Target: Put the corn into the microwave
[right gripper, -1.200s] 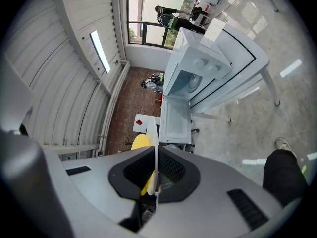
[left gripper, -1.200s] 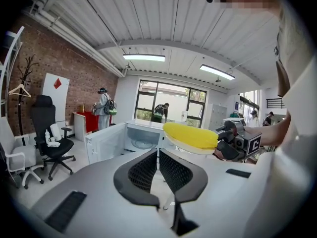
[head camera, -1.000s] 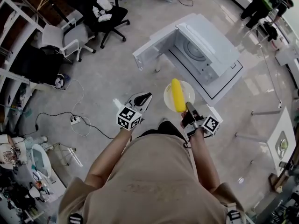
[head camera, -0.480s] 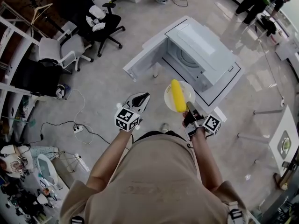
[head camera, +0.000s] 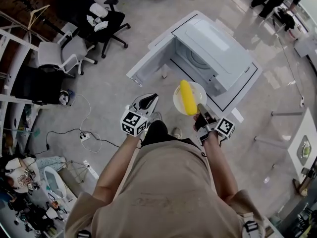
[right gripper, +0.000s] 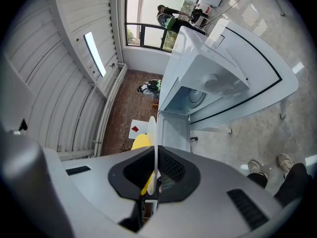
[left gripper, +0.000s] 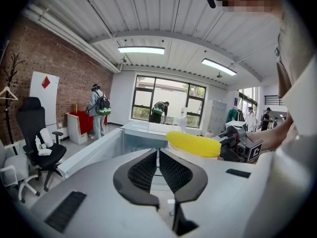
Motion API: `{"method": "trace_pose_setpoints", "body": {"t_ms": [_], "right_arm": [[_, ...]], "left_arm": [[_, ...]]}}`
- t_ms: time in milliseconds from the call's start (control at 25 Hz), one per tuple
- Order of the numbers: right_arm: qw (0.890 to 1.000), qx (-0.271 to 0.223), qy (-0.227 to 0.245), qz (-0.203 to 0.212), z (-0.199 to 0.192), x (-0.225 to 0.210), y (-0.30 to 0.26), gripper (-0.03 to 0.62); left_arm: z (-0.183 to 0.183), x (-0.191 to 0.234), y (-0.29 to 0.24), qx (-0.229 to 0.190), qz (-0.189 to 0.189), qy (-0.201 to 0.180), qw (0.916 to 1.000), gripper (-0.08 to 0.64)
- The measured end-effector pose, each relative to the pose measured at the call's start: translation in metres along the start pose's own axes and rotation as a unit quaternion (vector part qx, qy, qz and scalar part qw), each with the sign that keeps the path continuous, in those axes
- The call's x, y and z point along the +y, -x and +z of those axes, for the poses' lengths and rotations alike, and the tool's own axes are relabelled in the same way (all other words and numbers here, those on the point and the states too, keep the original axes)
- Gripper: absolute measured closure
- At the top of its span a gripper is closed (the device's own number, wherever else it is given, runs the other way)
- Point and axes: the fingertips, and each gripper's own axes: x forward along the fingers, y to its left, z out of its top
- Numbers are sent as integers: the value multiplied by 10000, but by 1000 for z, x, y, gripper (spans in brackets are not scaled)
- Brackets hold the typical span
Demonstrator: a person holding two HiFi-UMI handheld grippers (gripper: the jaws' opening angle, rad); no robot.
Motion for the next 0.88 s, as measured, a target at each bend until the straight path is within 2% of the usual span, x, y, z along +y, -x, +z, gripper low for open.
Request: {"method": "trace_pose_setpoints", "body": {"t_ms": [400, 600, 880], "right_arm": [[9975, -643, -270, -97, 16, -9, -40, 575], [9927, -1110, -452, -160, 29, -24, -70, 575], [9822, -1781, -495, -323, 41, -59, -106, 575]], "left_arm": [[34, 45, -63, 78, -757, -271, 9967, 554], [45, 63, -100, 179, -1225, -339, 9917, 554], [50, 78, -142, 277, -1885, -580, 9800, 554]]}}
